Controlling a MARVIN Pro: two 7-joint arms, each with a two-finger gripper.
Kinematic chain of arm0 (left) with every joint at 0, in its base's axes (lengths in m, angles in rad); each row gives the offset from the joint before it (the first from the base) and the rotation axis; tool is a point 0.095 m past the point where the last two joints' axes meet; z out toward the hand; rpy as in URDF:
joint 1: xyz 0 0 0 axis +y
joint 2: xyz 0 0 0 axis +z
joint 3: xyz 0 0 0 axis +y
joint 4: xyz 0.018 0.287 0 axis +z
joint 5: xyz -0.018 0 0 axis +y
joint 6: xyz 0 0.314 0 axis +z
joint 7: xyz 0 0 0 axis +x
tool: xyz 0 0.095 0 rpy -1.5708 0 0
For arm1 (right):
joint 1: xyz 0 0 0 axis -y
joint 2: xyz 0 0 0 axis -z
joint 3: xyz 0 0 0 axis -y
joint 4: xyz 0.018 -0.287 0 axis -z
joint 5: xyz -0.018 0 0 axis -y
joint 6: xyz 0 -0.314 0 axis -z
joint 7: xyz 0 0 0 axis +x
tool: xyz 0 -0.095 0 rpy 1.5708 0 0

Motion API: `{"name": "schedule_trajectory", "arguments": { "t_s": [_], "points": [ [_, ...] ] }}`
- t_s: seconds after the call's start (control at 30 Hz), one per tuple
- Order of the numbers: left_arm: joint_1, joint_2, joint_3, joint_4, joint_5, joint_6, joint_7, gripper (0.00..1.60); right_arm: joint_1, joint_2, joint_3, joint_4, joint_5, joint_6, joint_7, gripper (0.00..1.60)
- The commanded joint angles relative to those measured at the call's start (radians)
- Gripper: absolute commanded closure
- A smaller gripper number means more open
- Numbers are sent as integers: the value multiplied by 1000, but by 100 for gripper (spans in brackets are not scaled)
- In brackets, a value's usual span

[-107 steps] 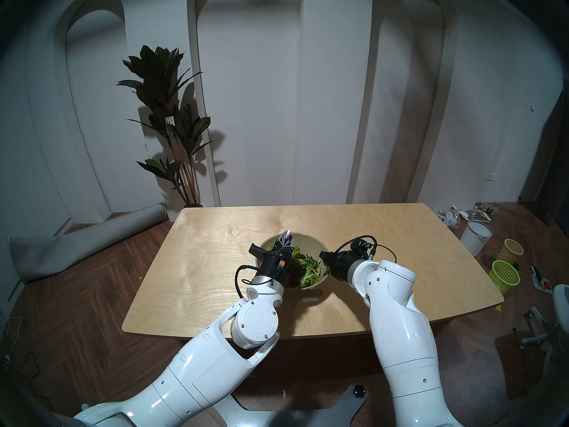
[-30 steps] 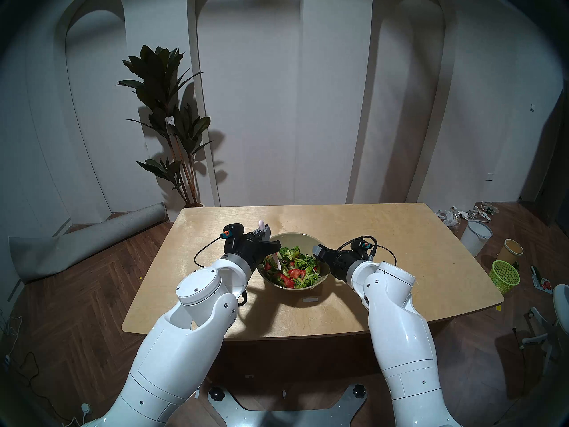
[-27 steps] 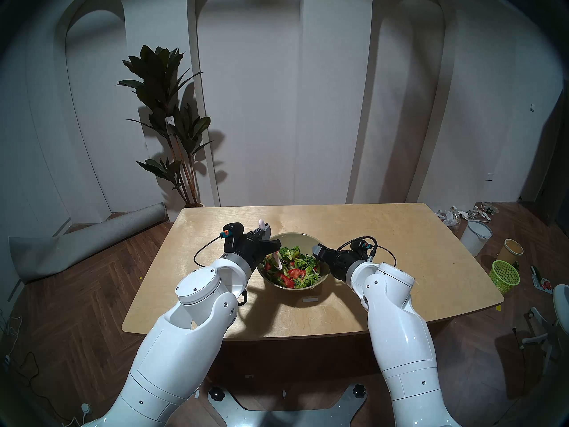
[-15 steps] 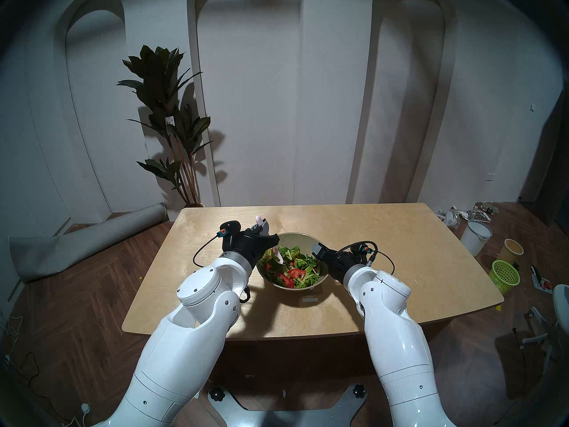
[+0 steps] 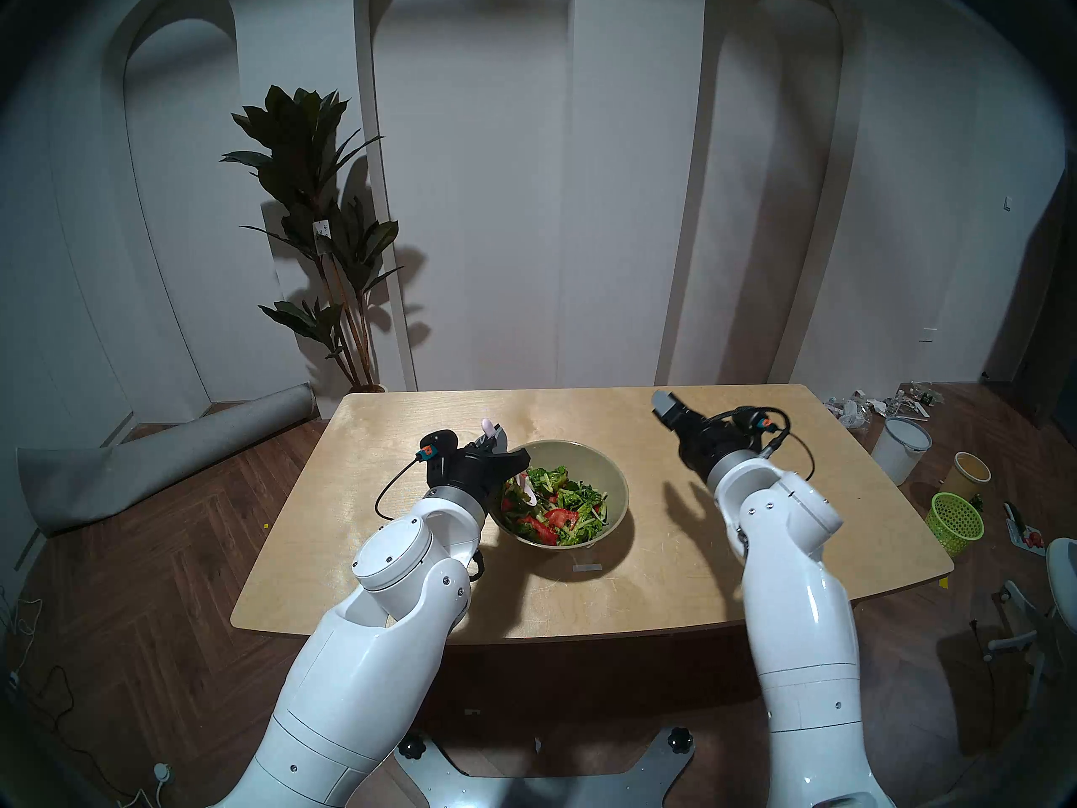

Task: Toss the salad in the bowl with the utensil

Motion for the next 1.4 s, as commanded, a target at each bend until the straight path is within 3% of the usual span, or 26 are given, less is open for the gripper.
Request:
{"name": "schedule_trajectory", "arguments": {
  "t_s": [0.0,0.3,0.53,0.8,1.17,1.37],
  "points": [
    [20,-42,-23,-37,-20,-73,5,160,18,-21,49,-116,75,99,-48,0],
    [68,-72,-37,-26,-23,-205,4,160,6,-45,84,-236,142,287,-216,0],
    [102,-95,-31,-9,-42,-309,-38,160,34,-56,105,-275,205,424,-349,0],
    [137,-115,10,24,-45,-407,-62,160,63,-67,120,-283,257,474,-439,0],
    [71,-136,65,143,48,-599,-41,160,59,-60,119,-276,272,474,-435,0],
    [35,-152,79,196,112,-659,-21,160,45,0,106,-260,257,460,-358,0]
  ]
}}
